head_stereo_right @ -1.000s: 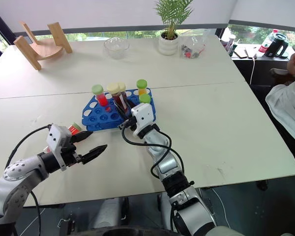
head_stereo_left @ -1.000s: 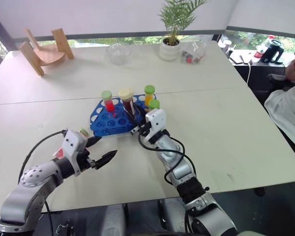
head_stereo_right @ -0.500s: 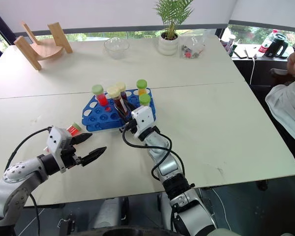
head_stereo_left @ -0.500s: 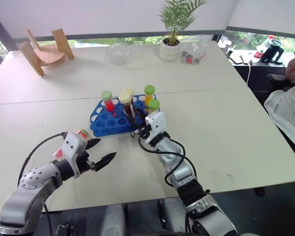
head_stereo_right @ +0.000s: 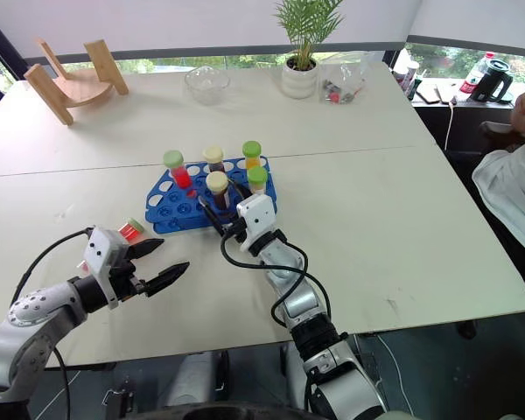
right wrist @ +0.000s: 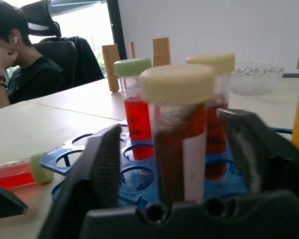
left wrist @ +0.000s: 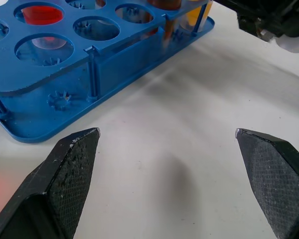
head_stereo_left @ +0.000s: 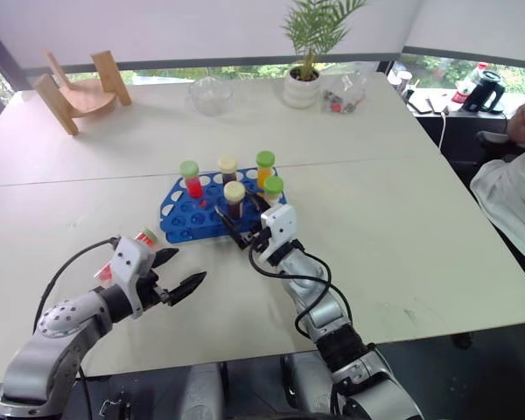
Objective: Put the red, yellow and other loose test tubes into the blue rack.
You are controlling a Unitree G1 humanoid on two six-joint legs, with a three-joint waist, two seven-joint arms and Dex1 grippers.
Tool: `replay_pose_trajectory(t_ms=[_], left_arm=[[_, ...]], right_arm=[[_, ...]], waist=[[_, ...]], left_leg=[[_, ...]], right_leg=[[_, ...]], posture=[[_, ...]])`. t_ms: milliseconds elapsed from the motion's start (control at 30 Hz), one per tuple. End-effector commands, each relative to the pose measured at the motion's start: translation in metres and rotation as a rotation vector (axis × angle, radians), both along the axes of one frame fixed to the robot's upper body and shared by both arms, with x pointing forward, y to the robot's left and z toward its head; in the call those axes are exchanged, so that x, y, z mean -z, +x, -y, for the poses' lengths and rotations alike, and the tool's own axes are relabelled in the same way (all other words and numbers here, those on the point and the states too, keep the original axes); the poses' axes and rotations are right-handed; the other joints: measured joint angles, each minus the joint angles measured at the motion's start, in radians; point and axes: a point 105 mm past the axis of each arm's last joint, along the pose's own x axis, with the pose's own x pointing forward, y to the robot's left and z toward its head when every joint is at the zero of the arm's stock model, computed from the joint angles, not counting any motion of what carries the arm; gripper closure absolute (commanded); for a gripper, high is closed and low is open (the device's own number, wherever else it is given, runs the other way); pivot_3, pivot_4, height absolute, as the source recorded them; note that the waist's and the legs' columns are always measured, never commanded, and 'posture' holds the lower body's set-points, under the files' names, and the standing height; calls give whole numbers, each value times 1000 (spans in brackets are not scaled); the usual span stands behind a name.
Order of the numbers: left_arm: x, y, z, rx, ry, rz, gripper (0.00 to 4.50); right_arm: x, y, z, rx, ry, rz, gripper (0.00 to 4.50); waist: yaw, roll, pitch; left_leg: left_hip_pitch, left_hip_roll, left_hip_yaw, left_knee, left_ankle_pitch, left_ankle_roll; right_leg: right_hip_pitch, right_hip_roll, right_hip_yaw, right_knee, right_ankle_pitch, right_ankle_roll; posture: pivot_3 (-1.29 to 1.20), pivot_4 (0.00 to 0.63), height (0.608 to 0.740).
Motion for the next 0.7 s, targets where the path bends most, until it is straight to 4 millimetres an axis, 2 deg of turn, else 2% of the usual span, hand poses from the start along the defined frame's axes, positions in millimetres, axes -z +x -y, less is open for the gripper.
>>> replay_pose_trajectory(t_ms=[33,167,267,333,400,500,600,700], left_arm=[[-19,-3,-13,-25,69,-15,0],[-59,-6,-34,-8,125,-53,0],[-90,2,-66,-42,212,-68,0],[-107,6,-80,-35,291,-93,0],[-111,13,-92,-24,419,-137,0],[-107,20,-106,40,624,-228,0],[-104,33,-112,86,670,-287,0],[-94,51,-111,94,649,-377,0]], right_arm=[[-44,-15,7,-56,32,110,60],[-67,-36,25,-168,-12,94,60],[-67,-55,35,-322,-120,34,60],[-70,-67,43,-445,-176,-47,60],[-74,-79,51,-559,-232,-138,60],[-67,-102,64,-746,-404,-318,60],[-66,-116,76,-831,-537,-427,60],[-73,-120,81,-852,-549,-460,60]], waist=[[0,0,0],[3,0,0],[5,0,0],[3,-1,1],[2,0,1],[2,2,2],[6,2,3],[11,2,3]], left_leg=[[0,0,0,0,0,0],[-1,0,-2,0,0,0],[0,0,-2,1,0,0],[0,0,-1,1,0,0],[0,0,-1,1,0,0],[0,0,0,0,0,0],[0,0,0,-2,0,1],[-2,0,0,-2,-1,2]], right_leg=[[0,0,0,0,0,0],[0,0,-1,0,0,0],[1,0,-2,0,-2,-3],[1,0,-2,0,-2,-3],[1,0,-2,-1,-2,-3],[0,0,-1,-1,-3,-4],[-1,1,-1,-2,-4,-6],[-3,2,-2,-2,-4,-5]], posture=[[0,150,740],[0,150,740],[0,150,740],[0,150,740],[0,150,740],[0,150,740],[0,150,740],[0,150,740]])
